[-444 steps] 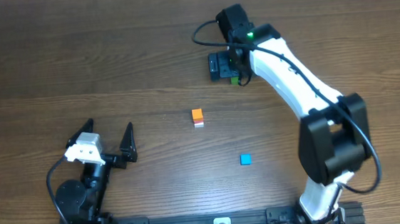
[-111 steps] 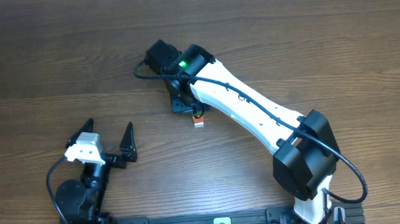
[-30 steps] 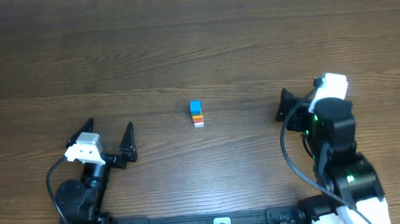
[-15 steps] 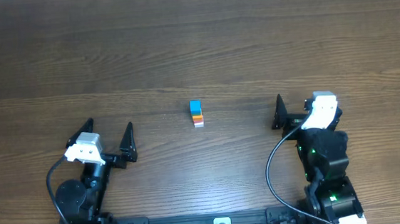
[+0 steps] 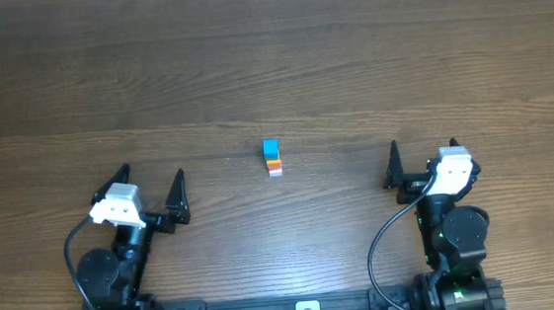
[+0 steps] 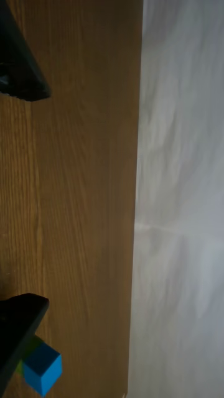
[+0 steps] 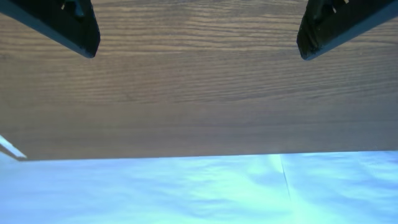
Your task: Stack Cubes
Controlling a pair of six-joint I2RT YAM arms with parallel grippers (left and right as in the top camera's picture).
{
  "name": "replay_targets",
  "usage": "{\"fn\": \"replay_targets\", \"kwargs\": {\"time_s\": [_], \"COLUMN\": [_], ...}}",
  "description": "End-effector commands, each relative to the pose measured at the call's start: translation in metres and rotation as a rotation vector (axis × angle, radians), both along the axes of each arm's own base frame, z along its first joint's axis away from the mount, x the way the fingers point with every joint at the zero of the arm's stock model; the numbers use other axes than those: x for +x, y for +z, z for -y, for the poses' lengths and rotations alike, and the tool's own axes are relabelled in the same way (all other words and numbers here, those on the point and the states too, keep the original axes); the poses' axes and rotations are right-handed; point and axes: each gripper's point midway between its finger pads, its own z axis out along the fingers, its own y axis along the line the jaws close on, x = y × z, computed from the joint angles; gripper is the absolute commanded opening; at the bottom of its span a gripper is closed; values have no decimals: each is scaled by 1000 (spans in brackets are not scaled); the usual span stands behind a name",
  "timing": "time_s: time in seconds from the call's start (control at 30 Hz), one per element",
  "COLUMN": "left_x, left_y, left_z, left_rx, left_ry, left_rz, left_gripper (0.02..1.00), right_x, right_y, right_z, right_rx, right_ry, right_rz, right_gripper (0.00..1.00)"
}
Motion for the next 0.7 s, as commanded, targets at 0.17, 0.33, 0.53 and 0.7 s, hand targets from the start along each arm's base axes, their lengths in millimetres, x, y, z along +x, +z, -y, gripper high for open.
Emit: {"fn": "replay_targets", "kwargs": {"time_s": [0.17,0.33,0.53,0.7], "left_x": [0,0,0,0], "left_y": [-1,-1,-1,-1], "left_z": [1,1,1,1], "left_rx": [14,14,14,14], "left_ry": [-6,-6,-6,-6], "left_rz": [4,4,4,4], "left_gripper": [998,998,998,998], "right_x": [-4,-7,-8,-8], "right_y": [2,6,6,4], "right_z": [-4,-4,-4,-4], "right_rx": [-49,-56,-57,-57], "right_ry": [35,34,33,33], "right_rz": [60,85,88,79], "right_gripper": [991,993,993,993]}}
